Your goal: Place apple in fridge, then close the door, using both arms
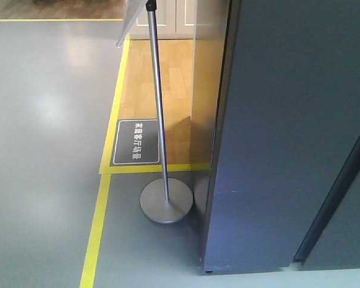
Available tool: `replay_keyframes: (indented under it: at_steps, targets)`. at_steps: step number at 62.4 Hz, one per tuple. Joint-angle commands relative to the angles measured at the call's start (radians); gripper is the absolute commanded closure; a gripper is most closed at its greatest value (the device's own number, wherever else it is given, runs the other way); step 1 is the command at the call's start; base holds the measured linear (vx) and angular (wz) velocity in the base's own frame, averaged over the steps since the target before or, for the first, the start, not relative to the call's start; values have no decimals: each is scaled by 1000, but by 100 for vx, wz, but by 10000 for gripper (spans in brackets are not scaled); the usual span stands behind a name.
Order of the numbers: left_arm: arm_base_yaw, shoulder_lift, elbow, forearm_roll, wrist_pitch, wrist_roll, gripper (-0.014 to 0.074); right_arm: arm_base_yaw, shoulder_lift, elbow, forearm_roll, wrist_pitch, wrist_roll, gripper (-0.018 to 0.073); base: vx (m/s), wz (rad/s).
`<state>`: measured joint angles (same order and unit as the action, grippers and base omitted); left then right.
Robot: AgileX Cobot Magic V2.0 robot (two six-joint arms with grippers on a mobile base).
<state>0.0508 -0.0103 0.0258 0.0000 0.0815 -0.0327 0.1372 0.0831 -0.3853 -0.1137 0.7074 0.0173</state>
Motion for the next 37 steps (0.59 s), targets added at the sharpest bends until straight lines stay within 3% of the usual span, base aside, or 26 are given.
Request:
replay_keyframes:
  at_steps: [1, 14, 30, 37]
  targets:
    - [0, -16, 22, 0, -81, -11, 603, -35, -26, 96, -5, -307, -17, 563, 0, 0]
    - [0, -16, 22, 0, -81, -11, 603, -117, -106, 290, 54, -567, -12, 563, 0, 0]
    - [0, -16, 22, 0, -81, -11, 603, -117, -113, 429, 103, -727, -17, 563, 0, 0]
    - [0, -16, 22, 0, -81, -11, 603, -111, -113, 427, 103, -734, -17, 563, 0, 0]
